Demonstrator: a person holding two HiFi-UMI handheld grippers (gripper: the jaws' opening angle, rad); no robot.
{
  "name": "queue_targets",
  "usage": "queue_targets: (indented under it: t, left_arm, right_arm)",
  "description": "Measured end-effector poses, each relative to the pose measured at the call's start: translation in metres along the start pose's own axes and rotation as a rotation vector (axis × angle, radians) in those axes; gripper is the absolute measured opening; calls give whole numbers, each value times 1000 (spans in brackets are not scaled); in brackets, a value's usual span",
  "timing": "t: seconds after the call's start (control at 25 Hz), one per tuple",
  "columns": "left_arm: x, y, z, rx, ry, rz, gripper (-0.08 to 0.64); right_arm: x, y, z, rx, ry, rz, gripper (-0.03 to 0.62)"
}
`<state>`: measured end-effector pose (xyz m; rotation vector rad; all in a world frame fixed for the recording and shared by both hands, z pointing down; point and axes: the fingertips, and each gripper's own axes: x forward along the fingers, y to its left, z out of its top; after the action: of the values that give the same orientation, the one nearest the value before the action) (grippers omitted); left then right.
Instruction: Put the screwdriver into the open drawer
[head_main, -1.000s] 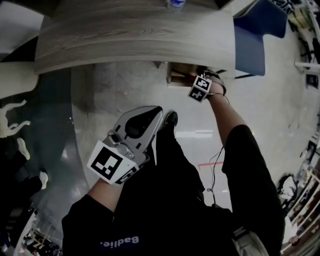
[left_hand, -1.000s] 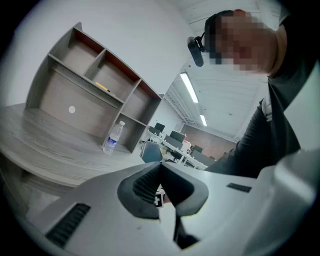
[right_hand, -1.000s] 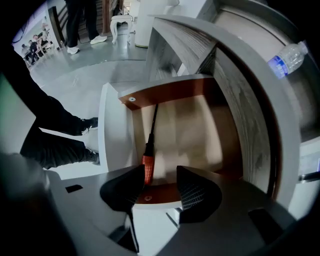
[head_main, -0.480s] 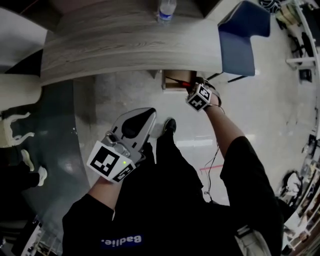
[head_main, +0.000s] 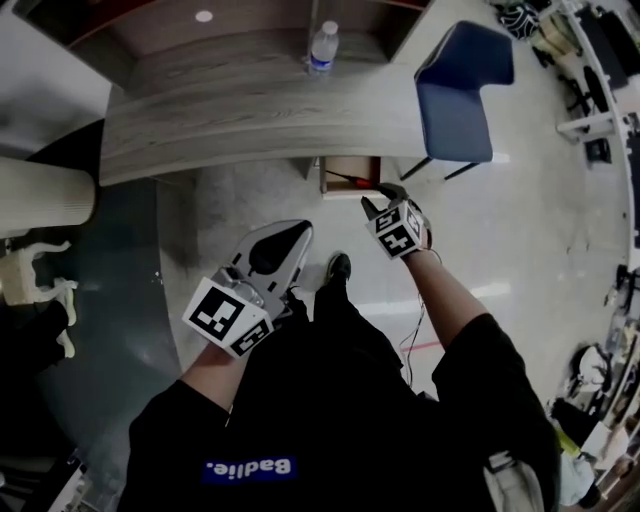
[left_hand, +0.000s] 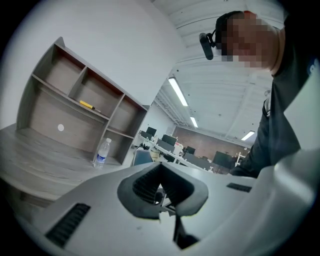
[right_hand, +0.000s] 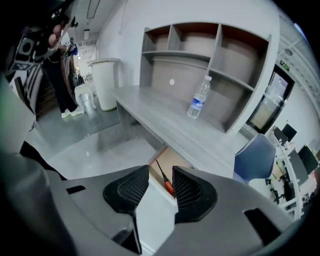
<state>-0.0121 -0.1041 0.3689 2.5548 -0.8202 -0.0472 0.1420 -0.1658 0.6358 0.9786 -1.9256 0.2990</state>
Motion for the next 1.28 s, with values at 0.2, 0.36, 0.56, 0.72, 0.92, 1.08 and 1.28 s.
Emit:
queue_targets:
  t: [0.2,0.36,0.56,0.72,0.92,1.08,1.28]
  left_arm:
    - [-7,-12,12,15,-4,-17,2]
    - [-12,-22,21,25,-11,-28,2]
    - [-14,-37,31,37,-8,-64,2]
    - [-16,-49,35,45,2,-92,2]
    - [-16,-65,45,53,1,-123,2]
    - [-16,-81,53,66,-5,-159,2]
    - [-19,-95,53,68,1,-188,2]
  right_arm:
    - [-53,9,23,118,-108,0,156]
    - [-99,16,52,134,-206,-2,140]
    - [-155,27,101,171,-360,0,113]
    - [-197,39,131,209,-480,12,85]
    - [-245,53,157,245,-621,36,58]
    - [-275,59,167,276,-727,55,48]
    - [-300,62,170,373,-794,111,41]
